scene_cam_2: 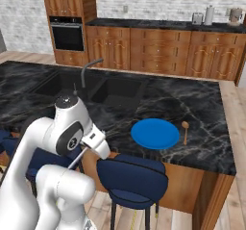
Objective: Take the fork and place it on the left side of the plate. Then take the spoon and place it on the right side of the plate. Make sure they're directly next to the plate.
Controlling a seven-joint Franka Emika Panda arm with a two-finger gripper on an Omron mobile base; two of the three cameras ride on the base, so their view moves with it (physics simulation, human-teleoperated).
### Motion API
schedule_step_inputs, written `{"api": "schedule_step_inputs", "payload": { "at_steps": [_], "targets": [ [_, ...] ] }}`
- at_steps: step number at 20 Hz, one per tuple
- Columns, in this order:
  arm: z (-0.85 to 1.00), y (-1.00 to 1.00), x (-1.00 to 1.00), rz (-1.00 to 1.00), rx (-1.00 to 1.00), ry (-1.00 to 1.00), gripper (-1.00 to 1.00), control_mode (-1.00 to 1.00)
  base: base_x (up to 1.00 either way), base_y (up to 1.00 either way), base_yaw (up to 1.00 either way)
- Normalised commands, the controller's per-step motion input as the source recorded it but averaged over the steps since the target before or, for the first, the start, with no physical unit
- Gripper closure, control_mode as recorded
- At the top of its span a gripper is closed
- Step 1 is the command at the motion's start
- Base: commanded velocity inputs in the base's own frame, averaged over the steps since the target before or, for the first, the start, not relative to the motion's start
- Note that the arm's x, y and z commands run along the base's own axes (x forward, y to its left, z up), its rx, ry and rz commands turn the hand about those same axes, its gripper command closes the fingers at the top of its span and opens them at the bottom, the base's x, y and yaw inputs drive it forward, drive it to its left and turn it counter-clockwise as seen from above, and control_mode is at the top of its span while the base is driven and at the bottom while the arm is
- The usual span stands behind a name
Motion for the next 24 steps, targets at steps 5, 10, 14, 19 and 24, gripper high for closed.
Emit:
{"api": "schedule_step_inputs", "payload": {
  "at_steps": [5,10,14,19,24],
  "targets": [
    [0.00,0.35,0.62,-0.12,0.00,0.04,1.00,-1.00,0.00,0.00,0.00],
    [0.00,0.27,0.85,0.00,0.00,0.06,1.00,-1.00,0.00,0.00,0.00],
    [0.00,0.00,0.78,0.07,-0.02,0.29,1.00,-1.00,0.00,0.00,0.00],
    [0.00,-0.02,0.82,0.22,-0.07,0.39,1.00,-1.00,0.00,0.00,0.00],
    [0.00,-0.17,0.68,0.24,-0.07,0.38,1.00,-1.00,0.00,0.00,0.00]
  ]
}}
